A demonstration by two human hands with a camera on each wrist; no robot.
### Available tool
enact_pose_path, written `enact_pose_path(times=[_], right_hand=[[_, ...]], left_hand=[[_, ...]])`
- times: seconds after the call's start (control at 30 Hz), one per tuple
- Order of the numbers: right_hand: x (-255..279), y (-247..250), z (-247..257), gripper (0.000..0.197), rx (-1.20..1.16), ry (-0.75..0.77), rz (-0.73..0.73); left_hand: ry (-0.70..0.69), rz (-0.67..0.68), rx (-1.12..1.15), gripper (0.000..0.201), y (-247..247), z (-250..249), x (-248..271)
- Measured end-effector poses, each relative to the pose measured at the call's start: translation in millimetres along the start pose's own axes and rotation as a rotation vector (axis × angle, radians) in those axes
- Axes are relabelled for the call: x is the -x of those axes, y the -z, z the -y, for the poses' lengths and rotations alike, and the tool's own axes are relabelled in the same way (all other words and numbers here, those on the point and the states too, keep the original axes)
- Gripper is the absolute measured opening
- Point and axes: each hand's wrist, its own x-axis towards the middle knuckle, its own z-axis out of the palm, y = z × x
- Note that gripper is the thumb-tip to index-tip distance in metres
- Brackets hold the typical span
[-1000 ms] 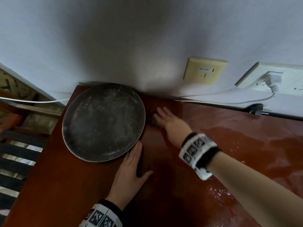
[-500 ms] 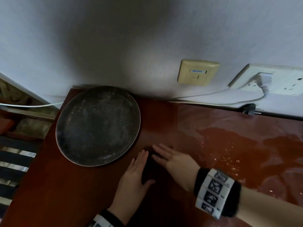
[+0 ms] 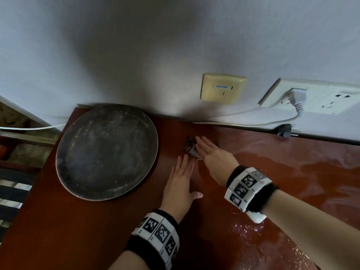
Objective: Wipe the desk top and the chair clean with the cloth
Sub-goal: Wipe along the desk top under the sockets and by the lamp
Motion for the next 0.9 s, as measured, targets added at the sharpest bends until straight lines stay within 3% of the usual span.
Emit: enact_pose_path(times=[0.13,0.2,0.33,0.4,0.5,0.57,0.7,0.77,0.83,0.9], right_hand=[[-12.4,5.4,-40.1,0.058,-0.147,-0.231,-0.034],[-11.7,4.8,-34.1,0.058,-0.18,-0.28,-0.048],[16.1,-11.3,-10.8,0.061,-0.124,-0.09,-0.051],[20.9,-13.3,-27.1,0.064,-0.142,-0.071,-0.071],[11.7,-13.2,-60.9,0.062,-0.269,-0.339,-0.106],[7.8,-14.1,-63.0,0.059,-0.355,-0.427,-0.119],[33.9,-34.2,-22.7,0.06,-0.221,-0.091,-0.215],[50.4,-45.9,-15.9,0.061,-0.241,0.008,-0.173],[52.1,-41.6,-32.4,0.067,-0.188,-0.041,-0.099],[35.7,-33.4,-61.6,0.065,-0.188,-0.239,-0.117]], left_hand=[[-0.03,0.006,-0.056,0.093,-1.1,2.4,3.7],[-0.033,-0.006,-0.07,0.091,-1.4,3.2,4.6],[-0.038,-0.013,-0.084,0.091,-3.5,5.1,4.4],[-0.051,-0.008,-0.075,0.091,-3.7,6.2,4.3],[-0.066,0.0,-0.064,0.09,-3.2,7.8,6.6],[-0.07,0.0,-0.08,0.09,-2.5,8.3,7.1],[-0.064,0.006,-0.11,0.091,-2.6,7.5,5.6],[-0.063,0.002,-0.118,0.09,-1.7,7.5,5.9],[-0.07,0.002,-0.11,0.09,-1.5,7.2,6.6],[-0.073,0.01,-0.103,0.09,-1.2,6.1,6.1]])
